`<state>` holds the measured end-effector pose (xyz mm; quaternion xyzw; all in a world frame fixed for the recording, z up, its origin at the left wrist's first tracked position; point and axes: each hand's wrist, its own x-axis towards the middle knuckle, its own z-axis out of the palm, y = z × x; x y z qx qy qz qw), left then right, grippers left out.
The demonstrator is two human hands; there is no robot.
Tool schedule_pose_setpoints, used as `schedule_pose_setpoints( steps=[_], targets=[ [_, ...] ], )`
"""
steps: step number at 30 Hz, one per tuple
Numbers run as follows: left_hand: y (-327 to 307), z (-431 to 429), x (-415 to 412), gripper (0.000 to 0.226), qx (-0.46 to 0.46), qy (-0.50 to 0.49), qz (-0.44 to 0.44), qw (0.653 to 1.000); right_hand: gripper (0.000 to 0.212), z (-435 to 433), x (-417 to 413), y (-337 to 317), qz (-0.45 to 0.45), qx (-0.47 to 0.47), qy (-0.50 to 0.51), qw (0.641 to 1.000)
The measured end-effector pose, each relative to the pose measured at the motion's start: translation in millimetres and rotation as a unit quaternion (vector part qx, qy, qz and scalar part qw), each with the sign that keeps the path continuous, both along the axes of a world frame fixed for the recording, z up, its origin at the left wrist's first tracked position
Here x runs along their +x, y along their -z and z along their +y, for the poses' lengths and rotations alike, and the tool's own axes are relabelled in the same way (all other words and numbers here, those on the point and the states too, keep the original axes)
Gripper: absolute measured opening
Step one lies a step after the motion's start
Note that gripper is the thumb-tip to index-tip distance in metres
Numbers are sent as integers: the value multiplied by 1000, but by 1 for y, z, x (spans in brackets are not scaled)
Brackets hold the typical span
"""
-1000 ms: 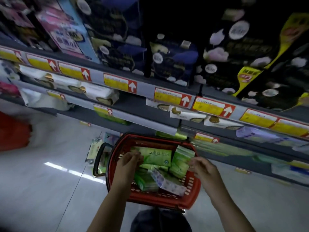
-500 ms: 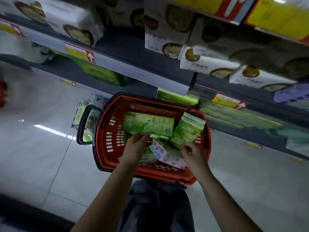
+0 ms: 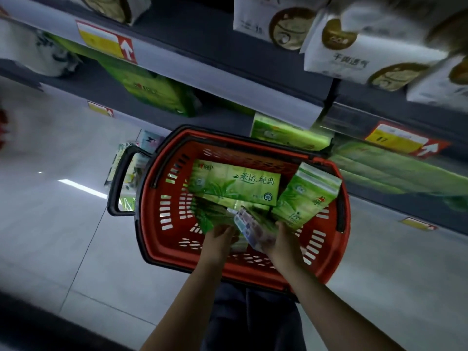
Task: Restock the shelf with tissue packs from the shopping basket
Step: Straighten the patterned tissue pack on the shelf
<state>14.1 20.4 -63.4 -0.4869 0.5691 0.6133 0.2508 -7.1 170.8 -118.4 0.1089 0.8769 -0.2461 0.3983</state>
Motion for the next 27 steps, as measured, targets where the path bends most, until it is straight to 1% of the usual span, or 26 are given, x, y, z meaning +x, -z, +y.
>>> schedule_pose_setpoints(
  steps=[2,6,9,11,13,15,16,18,20,24,27],
  targets=[
    [9,2,-2,22,-3,2,-1,1000,78,-3,-1,5,3,-1,-39,999],
    [24,5,-1,20,6,-17,-9,1000,82,-4,1,8,9,3,-131,991],
    [28,5,0,21,4,-15,-8,1000,92,-5,4,5,-3,-11,-161,987],
    [29,5,2,22,3,-9,-7,1000,95,-9,7,3,-1,9,-177,984],
    [30,5,5,20,7,-17,-11,1000,87,-13,6,1,23,51,-190,980],
    [30,2,8,17,12,-21,-10,1000,72,-16,6,0,47,84,-202,975],
    [30,2,9,17,10,-21,-10,1000,66,-17,7,1,49,87,-196,975],
    [31,0,12,19,2,-27,-15,1000,61,-19,8,1,63,74,-164,982],
    [29,0,12,19,-3,-35,-23,999,61,-20,9,0,80,53,-132,987],
    [24,6,12,22,13,-41,-30,999,65,-15,14,-7,99,14,-99,990],
    [20,10,12,22,14,-45,-36,998,69,-4,18,-14,94,-22,-67,993]
  ],
)
